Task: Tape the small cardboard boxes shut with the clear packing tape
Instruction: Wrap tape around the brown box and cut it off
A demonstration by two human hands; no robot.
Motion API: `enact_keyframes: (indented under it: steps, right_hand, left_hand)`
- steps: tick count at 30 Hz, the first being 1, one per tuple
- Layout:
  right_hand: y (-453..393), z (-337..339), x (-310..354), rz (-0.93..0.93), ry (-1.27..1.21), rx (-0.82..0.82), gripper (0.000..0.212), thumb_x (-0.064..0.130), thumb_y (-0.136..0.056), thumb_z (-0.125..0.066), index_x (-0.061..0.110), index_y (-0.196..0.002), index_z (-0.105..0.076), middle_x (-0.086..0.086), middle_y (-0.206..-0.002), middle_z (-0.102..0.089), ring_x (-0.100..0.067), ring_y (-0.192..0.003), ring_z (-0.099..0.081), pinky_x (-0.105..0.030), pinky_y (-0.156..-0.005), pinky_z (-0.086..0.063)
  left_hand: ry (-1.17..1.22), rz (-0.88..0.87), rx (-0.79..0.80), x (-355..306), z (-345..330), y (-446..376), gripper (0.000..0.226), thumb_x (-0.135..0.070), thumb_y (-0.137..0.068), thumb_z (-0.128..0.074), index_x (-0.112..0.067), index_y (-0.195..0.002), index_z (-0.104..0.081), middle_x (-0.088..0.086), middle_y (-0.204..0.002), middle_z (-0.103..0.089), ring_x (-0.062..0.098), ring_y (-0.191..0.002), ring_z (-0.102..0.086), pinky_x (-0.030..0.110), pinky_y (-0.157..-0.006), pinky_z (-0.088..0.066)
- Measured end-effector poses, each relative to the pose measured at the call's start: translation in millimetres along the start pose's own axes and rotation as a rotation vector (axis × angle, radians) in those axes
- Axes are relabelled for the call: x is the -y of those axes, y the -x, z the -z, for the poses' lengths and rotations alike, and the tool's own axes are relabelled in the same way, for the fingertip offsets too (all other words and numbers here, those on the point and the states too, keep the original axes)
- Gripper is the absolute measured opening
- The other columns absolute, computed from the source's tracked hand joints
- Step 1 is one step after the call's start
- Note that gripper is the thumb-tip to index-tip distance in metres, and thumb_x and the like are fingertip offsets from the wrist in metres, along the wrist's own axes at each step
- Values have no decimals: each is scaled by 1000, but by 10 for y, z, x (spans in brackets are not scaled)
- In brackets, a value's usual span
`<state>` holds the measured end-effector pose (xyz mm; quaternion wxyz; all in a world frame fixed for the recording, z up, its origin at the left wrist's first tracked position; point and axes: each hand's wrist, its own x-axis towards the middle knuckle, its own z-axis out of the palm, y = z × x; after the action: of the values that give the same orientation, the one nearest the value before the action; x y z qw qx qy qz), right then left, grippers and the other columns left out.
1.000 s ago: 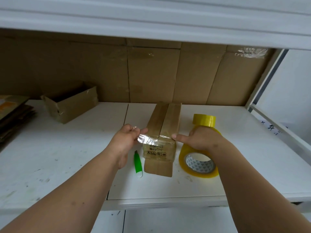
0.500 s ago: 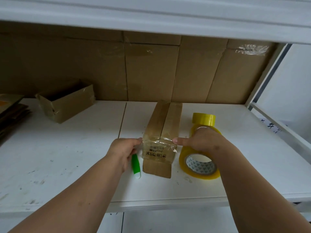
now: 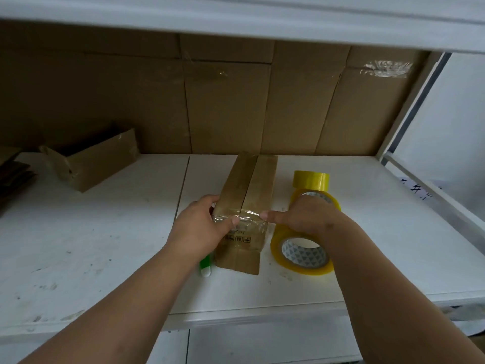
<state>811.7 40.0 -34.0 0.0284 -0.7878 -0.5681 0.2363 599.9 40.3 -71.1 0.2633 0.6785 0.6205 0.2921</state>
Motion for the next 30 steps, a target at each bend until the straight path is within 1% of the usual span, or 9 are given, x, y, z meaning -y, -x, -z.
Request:
enact_keyframes:
  steps: [4, 6, 9, 12, 15, 18, 21, 25, 30]
  right_hand:
    - [52, 116, -109, 47, -136, 34, 45, 61, -85, -61, 19, -99, -61, -5, -104, -62, -22, -99, -60, -37, -85, -51]
    - [84, 142, -148, 42, -374, 55, 28, 40, -87, -68, 20, -105, -58, -4, -105, -60, -25, -105, -57, -43, -95, -50]
    - [108, 56, -111, 48, -623, 140, 27, 24, -84, -71, 22, -108, -57, -3, -109, -59, -26, -110, -55, -43, -99, -47]
    - [126, -19, -57, 48, -721, 203, 24, 22, -86, -70, 23, -106, -56, -4, -112, -60, -25, -107, -57, -43, -99, -48]
    - [117, -68, -93, 82, -761, 216, 35, 27, -88, -71, 21, -120, -57, -2, -113, -62, -22, -103, -60, -37, -90, -50]
    - [136, -154, -145, 148, -768, 250, 36, 40, -90, -67, 20, -120, -61, -1, -115, -67, -21, -104, -64, -38, -95, -52]
    - [155, -250, -260, 197, -882, 231, 35, 41, -88, -69, 19, -115, -65, -2, -111, -71, -22, -103, -67, -39, -93, -55]
    - [211, -393, -383, 222, -1214, 260, 11, 25, -75, -67, 14, -76, -70, -12, -85, -64, -32, -89, -56, -42, -80, -44]
    - [278, -654, -328, 327, -1357, 309, 22, 23, -74, -65, 6, -87, -62, -17, -84, -56, -29, -83, -51, -36, -72, -42]
  left_hand:
    - [29, 40, -41, 69, 14, -80, 77, -52, -78, -76, -30, -143, -40, -12, -108, -58, 13, -96, -60, 30, -77, -51]
    - [-55, 9, -60, 79, 42, -156, 69, -49, -81, -75, -30, -139, -43, -6, -119, -58, 19, -106, -59, 37, -88, -52]
    - [-235, -187, -188, 91, 80, -267, 39, -27, -86, -73, -24, -124, -63, 4, -127, -52, 26, -114, -52, 35, -94, -46]
    - [-400, -378, -145, 45, 55, -283, 29, -15, -90, -58, -18, -116, -71, 5, -119, -62, 29, -107, -56, 36, -88, -48]
    - [-482, -245, -60, -106, 8, -225, 48, -50, -98, -35, -32, -141, -49, -2, -141, -53, 26, -126, -47, 38, -100, -40]
    - [-594, -169, 3, -189, -35, -232, 69, -76, -87, -35, -44, -148, -30, -6, -150, -41, 28, -135, -37, 42, -107, -32]
    - [-613, -152, 14, -241, -22, -290, 69, -77, -84, -40, -45, -146, -35, -7, -148, -42, 27, -133, -39, 42, -106, -32]
    - [-628, -140, 51, -275, 10, -382, 66, -72, -87, -43, -46, -146, -35, -8, -148, -41, 24, -133, -41, 41, -106, -32]
    - [-695, -166, 75, -333, 23, -531, 61, -64, -91, -43, -42, -148, -35, -5, -148, -44, 22, -131, -47, 40, -108, -34]
